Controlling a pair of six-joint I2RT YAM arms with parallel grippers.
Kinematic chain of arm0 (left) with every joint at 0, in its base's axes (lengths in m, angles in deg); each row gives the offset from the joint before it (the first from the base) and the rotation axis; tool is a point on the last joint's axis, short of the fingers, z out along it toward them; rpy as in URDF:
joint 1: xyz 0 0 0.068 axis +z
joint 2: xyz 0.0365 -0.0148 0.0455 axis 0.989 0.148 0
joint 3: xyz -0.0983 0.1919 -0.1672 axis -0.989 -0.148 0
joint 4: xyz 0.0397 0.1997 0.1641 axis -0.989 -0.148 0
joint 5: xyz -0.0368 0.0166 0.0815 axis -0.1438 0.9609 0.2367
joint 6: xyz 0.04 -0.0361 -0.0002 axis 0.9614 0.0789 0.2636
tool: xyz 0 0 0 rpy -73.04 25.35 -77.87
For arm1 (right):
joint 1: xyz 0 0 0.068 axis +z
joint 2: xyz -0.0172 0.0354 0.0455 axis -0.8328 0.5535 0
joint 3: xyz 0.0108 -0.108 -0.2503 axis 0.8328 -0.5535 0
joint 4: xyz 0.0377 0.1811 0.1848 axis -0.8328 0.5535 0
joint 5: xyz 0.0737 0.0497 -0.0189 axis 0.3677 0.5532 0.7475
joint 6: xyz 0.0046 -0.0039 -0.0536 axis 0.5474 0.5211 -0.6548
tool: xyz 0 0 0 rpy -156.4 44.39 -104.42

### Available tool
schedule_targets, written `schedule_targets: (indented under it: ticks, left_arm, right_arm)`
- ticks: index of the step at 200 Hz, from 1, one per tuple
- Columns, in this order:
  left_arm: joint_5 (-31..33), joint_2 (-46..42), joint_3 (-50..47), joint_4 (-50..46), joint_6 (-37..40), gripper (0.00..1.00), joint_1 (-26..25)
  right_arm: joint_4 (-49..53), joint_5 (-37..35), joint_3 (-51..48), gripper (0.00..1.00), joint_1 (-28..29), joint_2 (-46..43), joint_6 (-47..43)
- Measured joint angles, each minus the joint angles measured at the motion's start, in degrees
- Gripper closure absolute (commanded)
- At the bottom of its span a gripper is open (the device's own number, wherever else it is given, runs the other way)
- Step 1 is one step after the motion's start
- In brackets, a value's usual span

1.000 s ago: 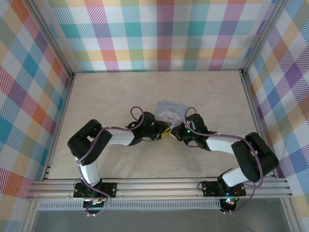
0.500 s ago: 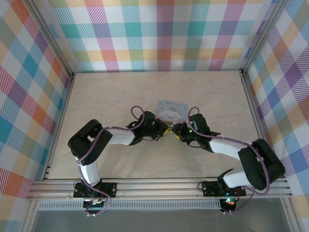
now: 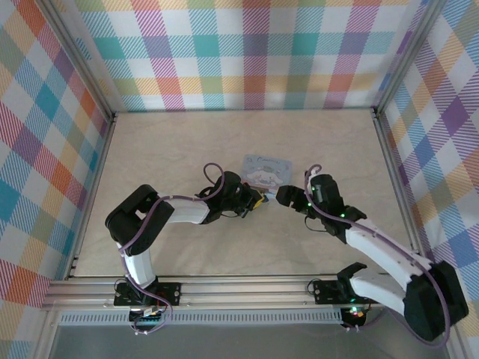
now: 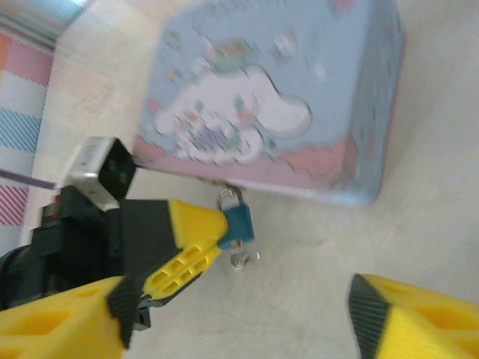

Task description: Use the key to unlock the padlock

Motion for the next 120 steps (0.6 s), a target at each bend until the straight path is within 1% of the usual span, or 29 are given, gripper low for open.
schedule_targets:
  ticks: [9, 31, 57, 80, 89, 120]
  left_arm:
    - [0.0, 0.0, 0.0, 0.0, 0.11, 0.97, 0.0]
    - [0.0, 0.0, 0.04, -0.04, 0.13, 0.97, 0.0]
    - [-0.02, 0.0, 0.11, -0.17, 0.15, 0.97, 0.0]
    - [0.0, 0.0, 0.26, -0.31, 0.13, 0.97, 0.0]
    - [0.0, 0.0, 0.39, -0.52, 0.13, 0.97, 0.0]
    - [0.0, 0.0, 0.79, -1.36, 0.13, 0.96, 0.0]
  right_arm:
    - [-0.33, -1.33, 0.2, 0.0, 0.0, -2.54, -3.87]
    - [-3.32, -3.13, -0.74, 0.0, -0.04, -8.39, -13.81]
    - [-8.28, -1.77, -4.15, 0.0, -0.04, -12.63, -26.16]
    - [-8.02, 1.49, -4.79, 0.0, 0.17, -12.31, -37.46]
    - [-7.56, 1.73, -4.76, 0.0, 0.81, -11.82, -41.51]
    - [-5.25, -0.33, -4.83, 0.0, 6.16, -8.87, -56.46]
